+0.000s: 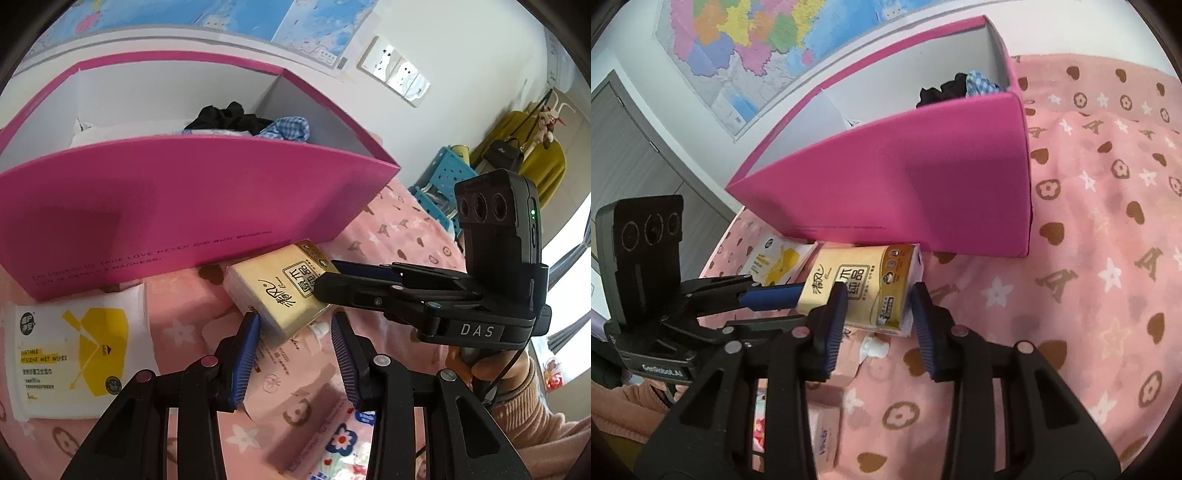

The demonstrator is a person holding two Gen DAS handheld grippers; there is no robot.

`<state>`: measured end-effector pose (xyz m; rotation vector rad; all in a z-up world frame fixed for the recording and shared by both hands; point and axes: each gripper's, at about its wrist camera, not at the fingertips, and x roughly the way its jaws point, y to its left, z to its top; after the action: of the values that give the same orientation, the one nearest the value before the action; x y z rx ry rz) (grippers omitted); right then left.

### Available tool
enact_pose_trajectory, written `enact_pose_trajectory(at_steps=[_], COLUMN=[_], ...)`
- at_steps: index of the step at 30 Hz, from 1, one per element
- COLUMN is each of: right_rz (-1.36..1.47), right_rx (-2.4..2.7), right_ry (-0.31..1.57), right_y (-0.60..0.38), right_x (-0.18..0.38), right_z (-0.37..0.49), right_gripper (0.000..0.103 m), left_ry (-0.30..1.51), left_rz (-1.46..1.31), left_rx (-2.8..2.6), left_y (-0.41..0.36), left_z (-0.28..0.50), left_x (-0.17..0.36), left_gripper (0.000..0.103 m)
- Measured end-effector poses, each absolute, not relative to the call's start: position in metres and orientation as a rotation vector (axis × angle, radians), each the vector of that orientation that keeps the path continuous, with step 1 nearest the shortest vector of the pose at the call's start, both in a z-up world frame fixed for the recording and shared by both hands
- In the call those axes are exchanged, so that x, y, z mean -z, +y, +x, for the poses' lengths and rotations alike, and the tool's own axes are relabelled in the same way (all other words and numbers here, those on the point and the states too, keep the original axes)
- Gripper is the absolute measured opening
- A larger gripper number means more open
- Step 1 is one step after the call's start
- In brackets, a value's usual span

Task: Organize soft objects
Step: 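Carry the tissue pack into the pink box and open the right gripper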

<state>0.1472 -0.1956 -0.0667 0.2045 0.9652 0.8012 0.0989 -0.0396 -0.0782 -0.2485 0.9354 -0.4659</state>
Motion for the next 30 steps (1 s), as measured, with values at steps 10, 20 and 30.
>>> enact_pose_trajectory(at_steps=[10, 20, 30], right_rz=[0.188, 0.152, 0.094], right_rx=[-0.805, -0.8, -0.787], right_ry=[0.883, 0.801, 0.705], right_y=[-0.211, -0.215, -0.217], right_x=[0.038, 0.009, -0.025], right_z=[0.126, 0.112, 0.114], right_gripper=[0.039, 0.039, 0.039], left_ry=[0.867, 0.805, 0.743], left_rz=[-0.207, -0.178, -0.138], left_rx=[0.492, 0.511, 0.513], left_y=[-0.047, -0.053, -0.06], left_z=[0.085, 0.078, 0.09], left_x=[0.054, 0.03, 0.003], left_gripper=[0.04, 0.04, 0.04])
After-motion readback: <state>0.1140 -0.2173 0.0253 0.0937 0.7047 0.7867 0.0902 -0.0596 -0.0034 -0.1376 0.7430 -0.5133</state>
